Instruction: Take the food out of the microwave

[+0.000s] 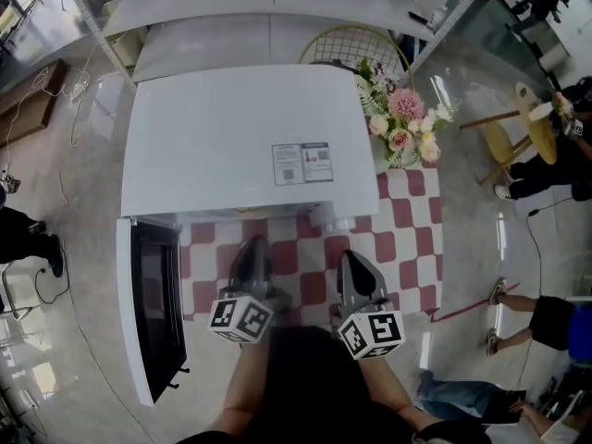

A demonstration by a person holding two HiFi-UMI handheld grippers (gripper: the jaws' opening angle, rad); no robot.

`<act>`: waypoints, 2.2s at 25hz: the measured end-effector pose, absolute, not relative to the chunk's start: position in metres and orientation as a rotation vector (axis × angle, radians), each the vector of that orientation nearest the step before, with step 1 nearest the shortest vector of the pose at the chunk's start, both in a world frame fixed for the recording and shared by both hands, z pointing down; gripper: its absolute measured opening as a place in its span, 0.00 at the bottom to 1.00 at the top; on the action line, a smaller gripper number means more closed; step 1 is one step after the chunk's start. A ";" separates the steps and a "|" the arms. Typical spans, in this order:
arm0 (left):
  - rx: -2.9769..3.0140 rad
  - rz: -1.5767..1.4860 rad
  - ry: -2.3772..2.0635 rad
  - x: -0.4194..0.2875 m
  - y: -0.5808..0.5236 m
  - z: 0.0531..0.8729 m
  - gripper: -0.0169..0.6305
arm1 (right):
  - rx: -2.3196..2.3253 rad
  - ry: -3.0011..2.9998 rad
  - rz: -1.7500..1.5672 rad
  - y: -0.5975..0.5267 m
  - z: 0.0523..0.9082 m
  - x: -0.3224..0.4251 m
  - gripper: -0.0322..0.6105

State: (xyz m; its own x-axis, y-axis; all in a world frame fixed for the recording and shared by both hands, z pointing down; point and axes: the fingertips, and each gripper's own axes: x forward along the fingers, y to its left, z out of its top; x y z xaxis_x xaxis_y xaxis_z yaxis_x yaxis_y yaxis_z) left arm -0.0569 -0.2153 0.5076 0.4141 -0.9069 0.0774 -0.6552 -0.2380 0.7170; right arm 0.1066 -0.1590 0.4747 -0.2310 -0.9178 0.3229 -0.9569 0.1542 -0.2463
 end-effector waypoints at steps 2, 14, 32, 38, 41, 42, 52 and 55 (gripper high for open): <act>1.956 -0.508 -1.308 -0.056 -0.220 0.513 0.04 | 1.883 -2.305 0.617 -0.161 0.476 0.108 0.05; 1.739 -0.750 -1.191 -0.054 -0.241 0.543 0.04 | 1.886 -2.284 0.698 -0.168 0.489 0.116 0.05; 1.501 -0.801 -1.072 -0.044 -0.252 0.584 0.20 | 1.892 -2.209 0.728 -0.173 0.506 0.116 0.05; 1.448 -0.837 -1.049 -0.047 -0.258 0.587 0.22 | 1.888 -2.200 0.725 -0.176 0.508 0.116 0.05; 1.410 -0.838 -1.043 -0.047 -0.259 0.590 0.22 | 1.889 -2.195 0.729 -0.177 0.509 0.117 0.05; 1.401 -0.837 -1.044 -0.047 -0.259 0.591 0.22 | 1.890 -2.194 0.728 -0.177 0.509 0.117 0.05; 1.239 -0.839 -1.027 -0.047 -0.265 0.591 0.21 | 1.883 -2.189 0.726 -0.180 0.513 0.116 0.05; 1.202 -0.832 -1.038 -0.046 -0.266 0.590 0.19 | 1.883 -2.189 0.726 -0.180 0.513 0.116 0.05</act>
State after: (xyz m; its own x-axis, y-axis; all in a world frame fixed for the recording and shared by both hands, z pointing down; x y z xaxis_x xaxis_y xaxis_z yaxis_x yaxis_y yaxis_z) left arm -0.0464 -0.2660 0.5900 0.3284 -0.9262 0.1854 -0.0208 0.1892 0.9817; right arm 0.1162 -0.1798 0.5125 -0.1920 -0.8837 0.4269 -0.9636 0.0872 -0.2529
